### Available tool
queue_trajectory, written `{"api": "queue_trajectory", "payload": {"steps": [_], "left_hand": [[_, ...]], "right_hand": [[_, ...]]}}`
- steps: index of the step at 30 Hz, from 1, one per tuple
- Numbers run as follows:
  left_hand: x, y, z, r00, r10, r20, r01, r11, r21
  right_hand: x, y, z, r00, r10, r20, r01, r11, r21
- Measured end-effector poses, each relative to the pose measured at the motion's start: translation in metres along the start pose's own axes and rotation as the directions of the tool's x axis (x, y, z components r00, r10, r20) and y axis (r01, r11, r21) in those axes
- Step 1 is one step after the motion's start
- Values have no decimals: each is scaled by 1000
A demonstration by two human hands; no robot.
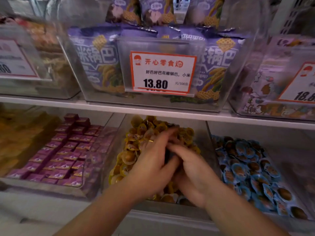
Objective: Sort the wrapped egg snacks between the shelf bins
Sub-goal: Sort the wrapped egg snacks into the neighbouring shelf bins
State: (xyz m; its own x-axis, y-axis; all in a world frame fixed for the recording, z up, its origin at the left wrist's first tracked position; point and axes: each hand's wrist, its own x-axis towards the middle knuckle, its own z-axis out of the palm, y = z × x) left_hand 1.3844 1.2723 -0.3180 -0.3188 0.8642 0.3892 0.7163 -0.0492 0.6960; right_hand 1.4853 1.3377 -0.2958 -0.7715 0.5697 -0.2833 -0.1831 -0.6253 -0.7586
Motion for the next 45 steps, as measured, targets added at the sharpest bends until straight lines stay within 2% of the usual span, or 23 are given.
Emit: {"api": "queue_trajectory", "payload": {"steps": [4,5,7,9,11,15,16,17,19,21,22,24,26,27,29,30,31,32,33,35,37,40,45], "left_hand": [[2,-5,0,994,112,7,-112,994,19],[4,-7,1,993,115,4,-115,993,4],[6,-12,3,997,73,-2,-73,997,-32],[7,-15,6,1000,23,18,-23,1000,-3],[8,-19,9,999,21,30,-24,995,98],[11,-25,8,999,27,23,-31,980,197],[11,-27,7,999,25,33,-32,977,213],[12,-28,5,998,22,50,-33,974,223],[11,-28,6,996,23,84,-41,977,210],[11,-26,10,995,24,97,-42,982,186],[10,-25,13,995,28,100,-45,983,180],[11,-21,17,993,46,105,-64,982,177],[11,-16,17,993,62,99,-78,982,172],[11,-15,17,993,65,96,-81,982,170],[12,-13,17,993,69,96,-85,981,172],[12,-12,17,992,72,103,-89,981,172],[13,-11,17,990,77,115,-96,980,172],[13,-10,16,988,82,130,-104,979,175],[14,-10,15,985,87,148,-114,976,184],[14,-10,13,979,90,182,-129,968,215],[13,-13,9,974,86,208,-135,963,235],[11,-16,0,978,83,192,-130,960,246],[3,-26,-28,992,58,109,-87,956,282]], "right_hand": [[-4,-15,-14,971,-232,-58,208,938,-276],[-7,-22,-19,936,-349,-42,300,855,-423],[-14,-35,-33,808,-582,93,459,522,-718],[-24,-47,-50,725,-646,238,494,247,-834],[-33,-55,-64,706,-654,272,467,142,-873],[-42,-74,-91,680,-712,177,426,186,-885],[-42,-77,-97,693,-711,122,428,269,-863],[-40,-77,-104,734,-679,31,435,434,-789],[-36,-70,-108,853,-501,-146,376,784,-494],[-32,-60,-107,909,-360,-209,297,913,-279],[-31,-58,-107,917,-347,-196,289,918,-270],[-31,-63,-110,869,-474,-144,373,817,-440],[-32,-79,-123,762,-645,-54,433,570,-698],[-33,-87,-132,741,-671,-1,395,437,-808],[-35,-96,-149,827,-558,69,190,163,-968],[-36,-95,-156,884,-465,52,41,-33,-999],[-37,-92,-162,911,-412,29,-69,-223,-972],[-39,-89,-166,912,-409,46,-106,-341,-934],[-40,-85,-165,902,-420,101,-68,-369,-927],[-43,-77,-156,921,-342,186,123,-196,-973],[-40,-64,-144,986,-81,145,144,-27,-989],[-30,-56,-139,986,151,71,82,-66,-994],[-16,-58,-132,961,268,-70,14,-300,-954]]}}
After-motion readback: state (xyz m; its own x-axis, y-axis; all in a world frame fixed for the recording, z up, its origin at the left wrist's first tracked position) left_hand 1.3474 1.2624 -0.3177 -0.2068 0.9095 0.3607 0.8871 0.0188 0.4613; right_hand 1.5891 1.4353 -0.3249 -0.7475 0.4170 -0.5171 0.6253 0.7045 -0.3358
